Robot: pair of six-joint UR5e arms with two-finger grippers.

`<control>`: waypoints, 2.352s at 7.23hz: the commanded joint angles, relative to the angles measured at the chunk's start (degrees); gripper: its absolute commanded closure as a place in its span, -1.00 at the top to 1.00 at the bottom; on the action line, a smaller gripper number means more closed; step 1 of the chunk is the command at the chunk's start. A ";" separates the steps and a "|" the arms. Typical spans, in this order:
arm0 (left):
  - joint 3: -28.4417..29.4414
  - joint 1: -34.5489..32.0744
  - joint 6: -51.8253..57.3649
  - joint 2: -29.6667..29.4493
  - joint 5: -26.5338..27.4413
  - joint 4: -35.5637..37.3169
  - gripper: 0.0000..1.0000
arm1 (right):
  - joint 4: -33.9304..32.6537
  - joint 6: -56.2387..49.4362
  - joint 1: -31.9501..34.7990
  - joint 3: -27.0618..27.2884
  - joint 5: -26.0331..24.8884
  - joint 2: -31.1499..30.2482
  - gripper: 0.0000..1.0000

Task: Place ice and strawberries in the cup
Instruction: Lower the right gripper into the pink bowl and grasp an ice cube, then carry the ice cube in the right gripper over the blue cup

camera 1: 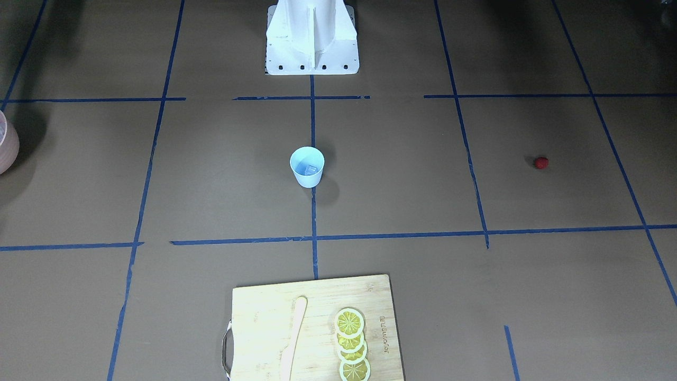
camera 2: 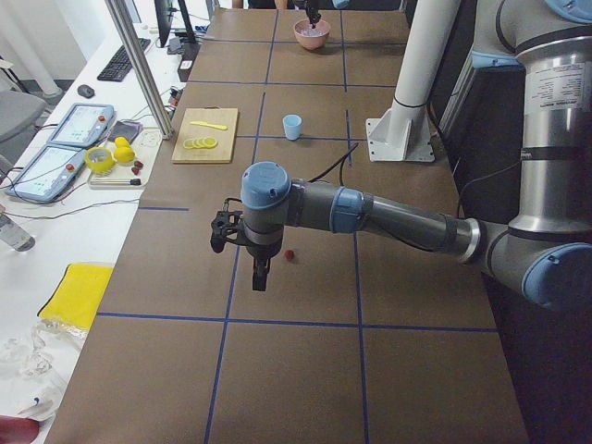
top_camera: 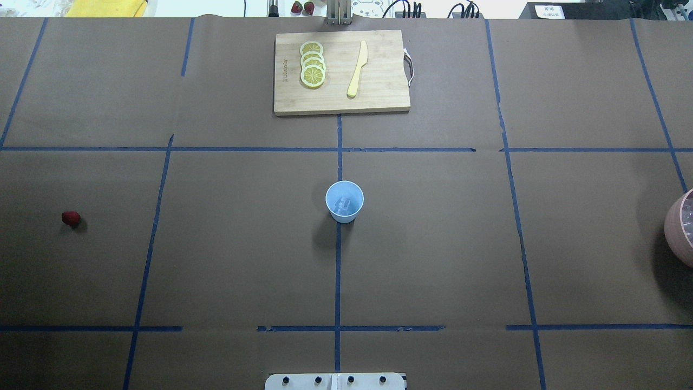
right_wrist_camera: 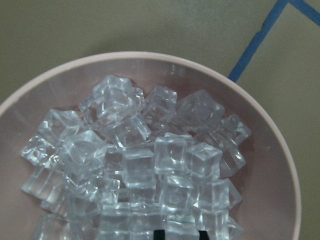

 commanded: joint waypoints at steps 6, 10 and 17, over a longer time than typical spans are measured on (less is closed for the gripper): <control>-0.98 0.01 0.00 0.95 0.00 0.52 1.00 | -41.55 9.50 -0.95 17.47 4.99 28.32 -1.00; -0.63 0.01 0.00 0.95 -0.35 0.88 1.00 | -46.86 40.86 -17.64 12.39 4.05 50.66 -1.00; -0.02 0.10 0.00 0.87 -0.44 0.79 1.00 | -32.00 66.34 -38.06 -6.08 -10.87 66.70 -1.00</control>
